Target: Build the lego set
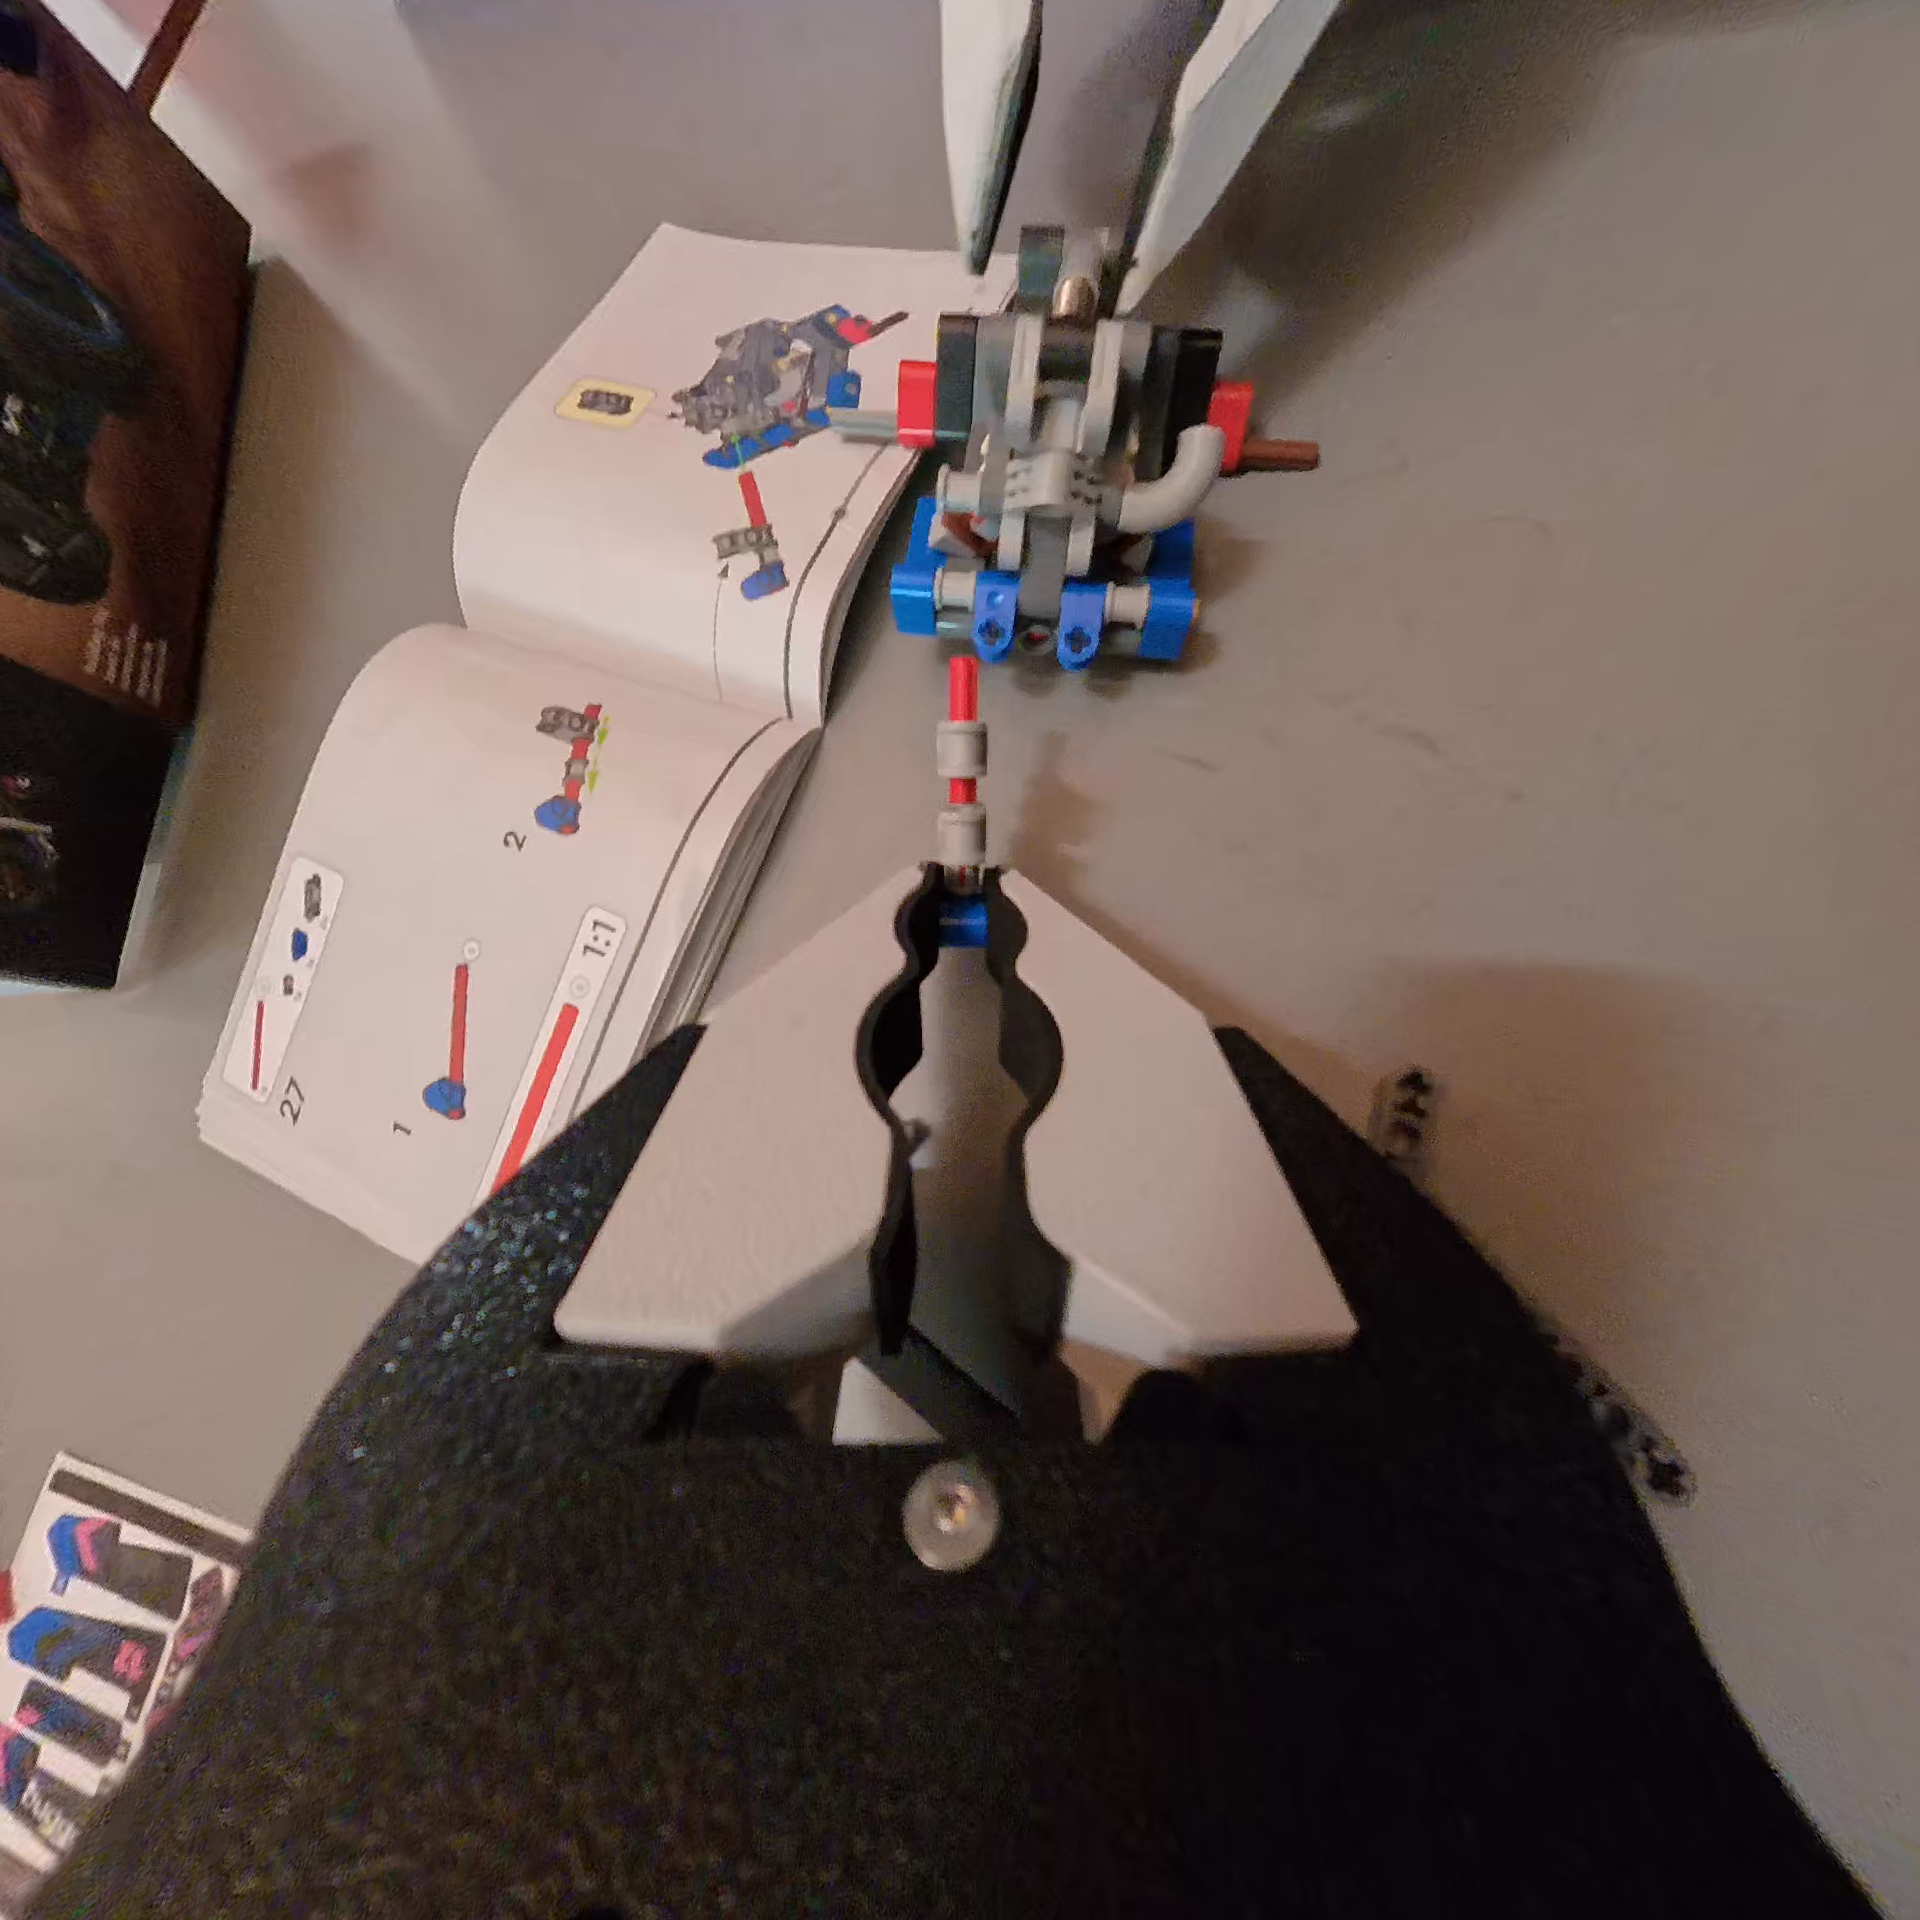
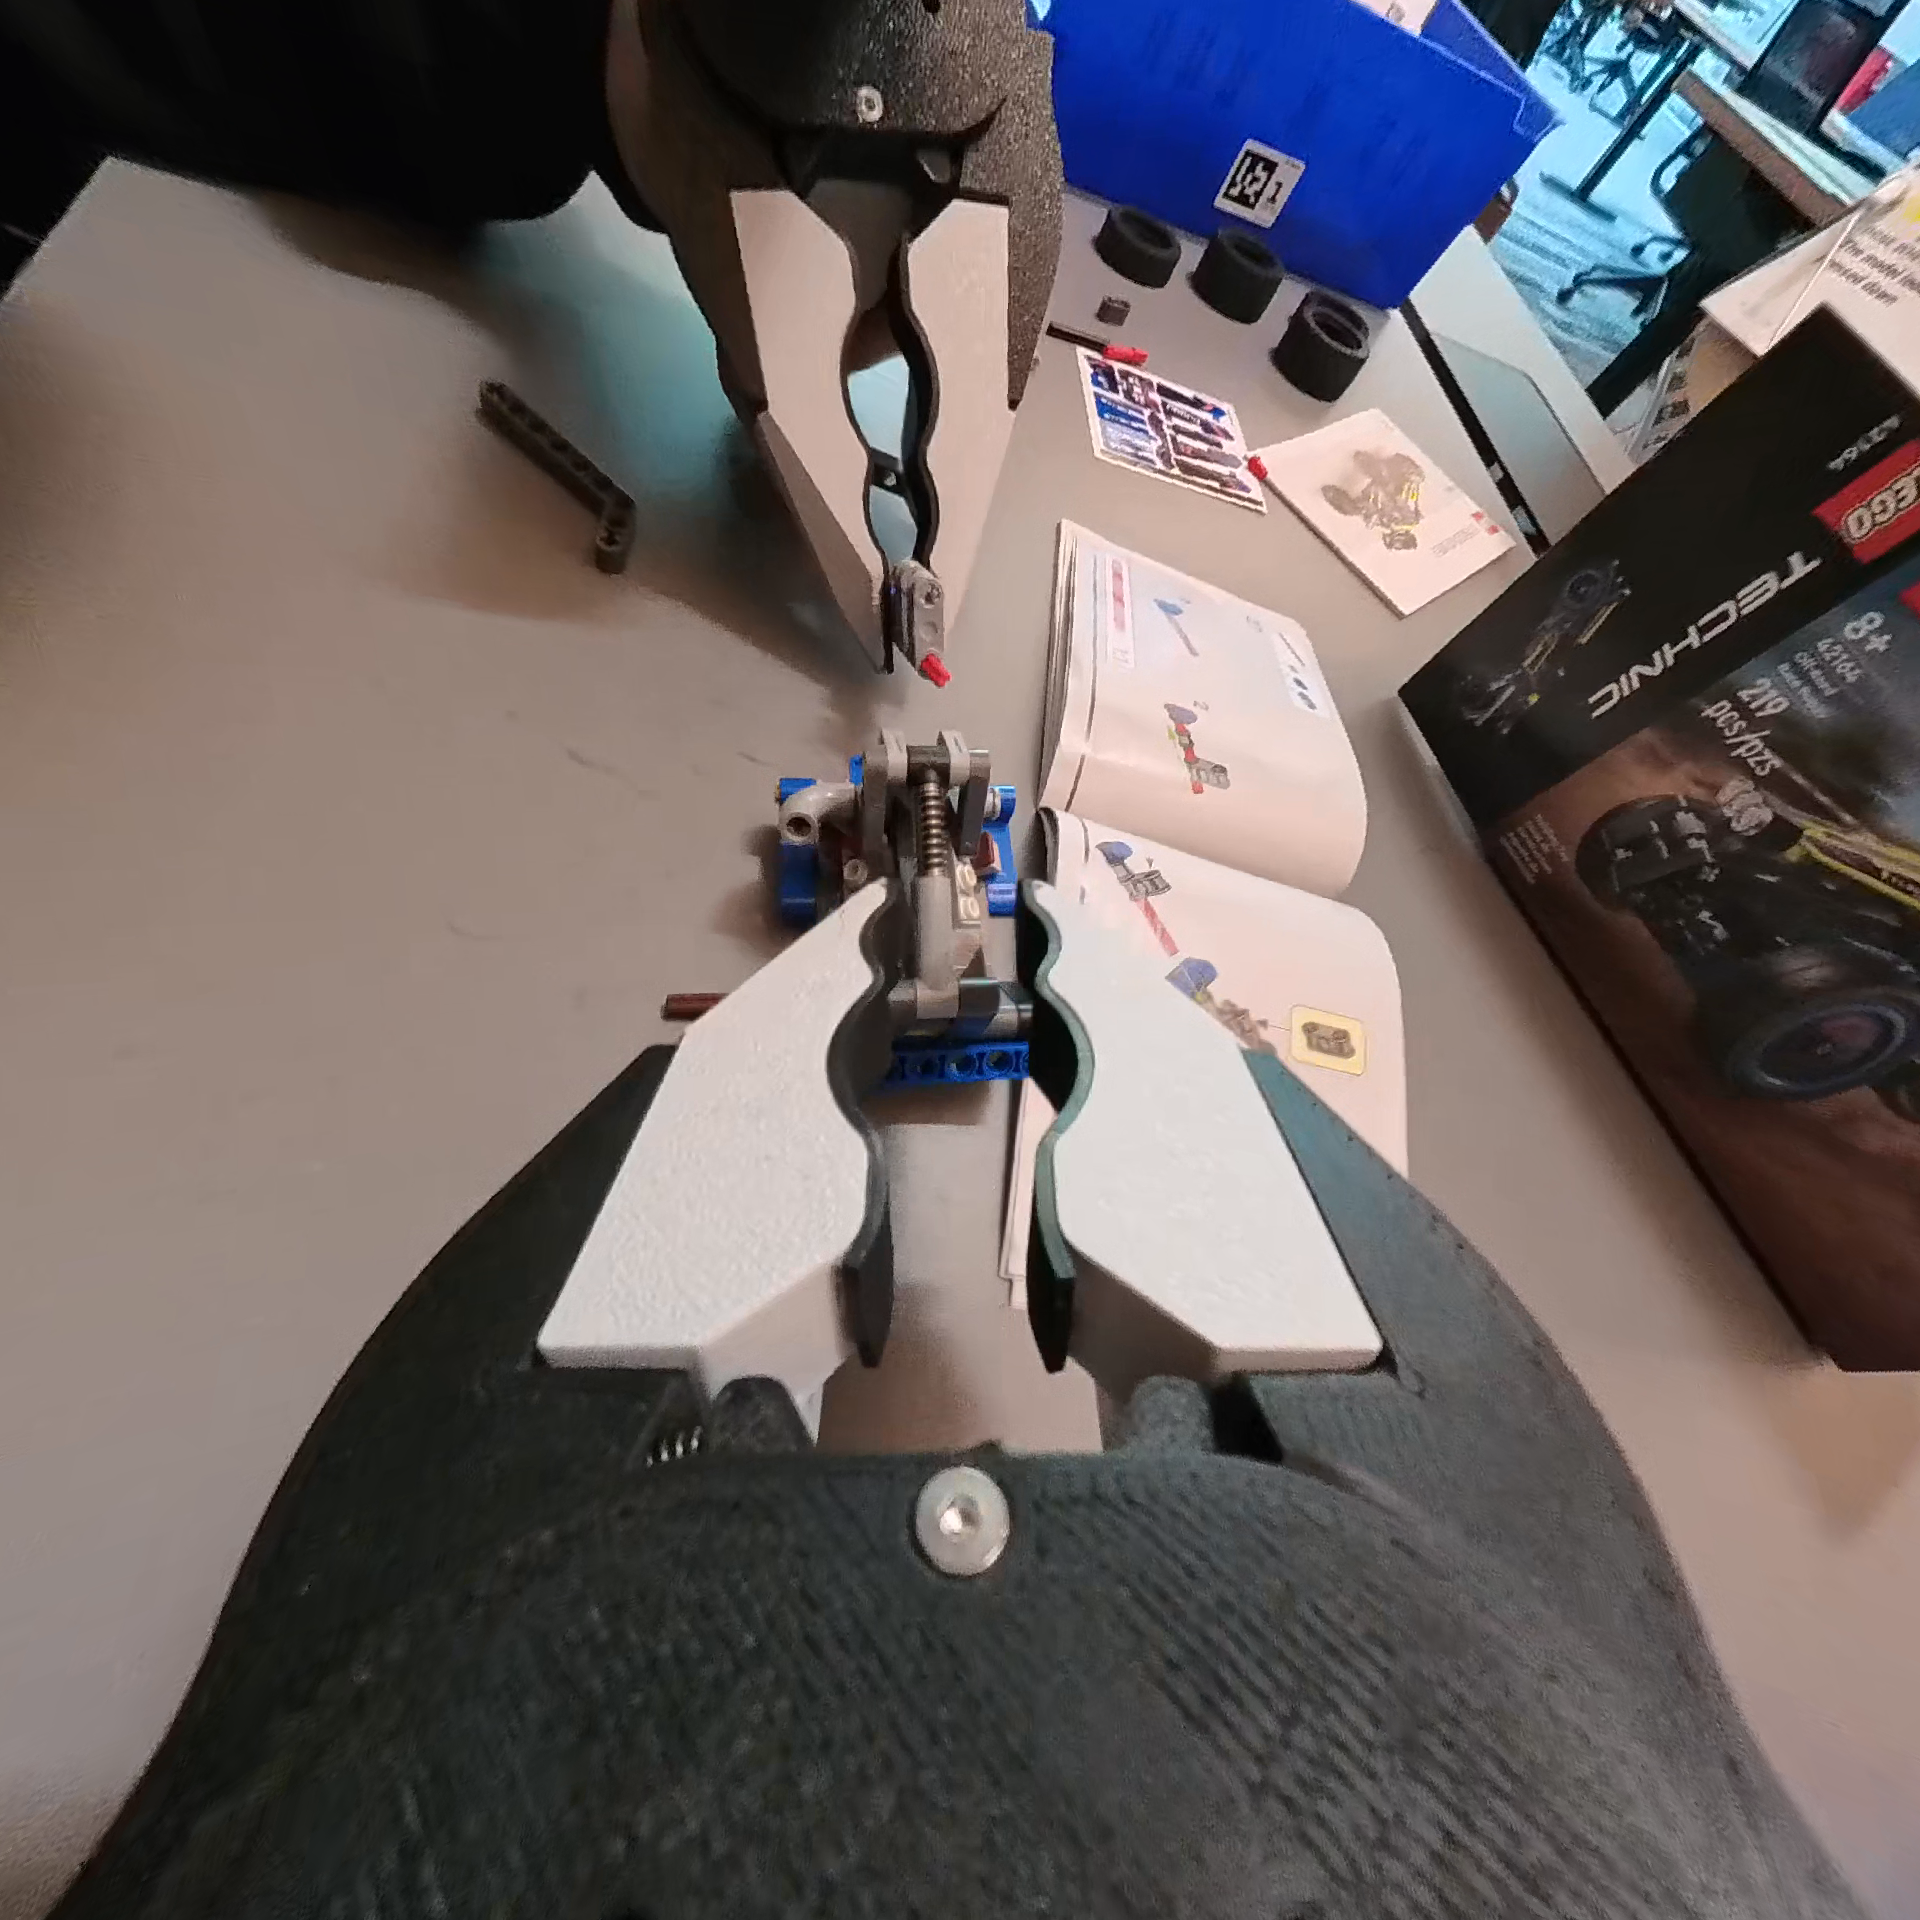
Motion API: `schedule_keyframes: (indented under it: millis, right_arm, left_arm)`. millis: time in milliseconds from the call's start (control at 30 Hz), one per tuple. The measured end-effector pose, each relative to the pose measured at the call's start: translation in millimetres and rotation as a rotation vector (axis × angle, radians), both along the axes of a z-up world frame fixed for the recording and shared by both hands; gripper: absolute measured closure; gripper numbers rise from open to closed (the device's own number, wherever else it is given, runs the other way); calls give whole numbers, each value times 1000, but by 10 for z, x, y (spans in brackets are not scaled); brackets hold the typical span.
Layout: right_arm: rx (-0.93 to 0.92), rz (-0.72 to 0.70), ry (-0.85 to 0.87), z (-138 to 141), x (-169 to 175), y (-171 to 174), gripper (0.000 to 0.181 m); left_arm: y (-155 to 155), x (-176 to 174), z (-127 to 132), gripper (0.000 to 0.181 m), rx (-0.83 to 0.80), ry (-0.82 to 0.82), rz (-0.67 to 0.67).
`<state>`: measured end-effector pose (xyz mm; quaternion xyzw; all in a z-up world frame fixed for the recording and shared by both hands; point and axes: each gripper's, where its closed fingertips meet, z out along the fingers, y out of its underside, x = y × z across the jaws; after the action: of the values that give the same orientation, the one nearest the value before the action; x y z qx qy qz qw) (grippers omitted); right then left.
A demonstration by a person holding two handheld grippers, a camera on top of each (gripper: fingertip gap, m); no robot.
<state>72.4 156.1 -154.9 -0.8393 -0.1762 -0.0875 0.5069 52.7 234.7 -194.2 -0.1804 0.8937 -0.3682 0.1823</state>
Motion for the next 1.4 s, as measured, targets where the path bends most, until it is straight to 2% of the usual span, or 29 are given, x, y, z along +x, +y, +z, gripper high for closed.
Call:
schedule_keyframes:
  millis: [167, 367, 600, 767, 800, 933, 1400]
  right_arm:
    - [13, -17, 3, 28, 61, -68, 161]
    - [54, -134, 27, 64, 322, -340, 164]
    - [25, -295, -14, -109, 575, -520, 169]
    - [-129, -276, -53, -358, 548, -510, 169]
    - [-149, -277, -59, -390, 545, -512, 176]
    - [-158, -262, -58, -405, 520, -510, 181]
    - [-175, -288, -13, -423, 536, -510, 181]
  left_arm:
    - [74, -66, -35, 177, -2, 52, 2]
    - [74, -128, -11, 177, -66, 99, -22]
    - [31, -156, -77, 176, -72, 144, -41]
    - [13, -148, -79, 176, -72, 139, -47]
    - [13, -147, -79, 176, -74, 142, -48]
    - [14, -146, -81, 176, -83, 159, -47]
    - [13, -140, -82, 176, -85, 163, -47]
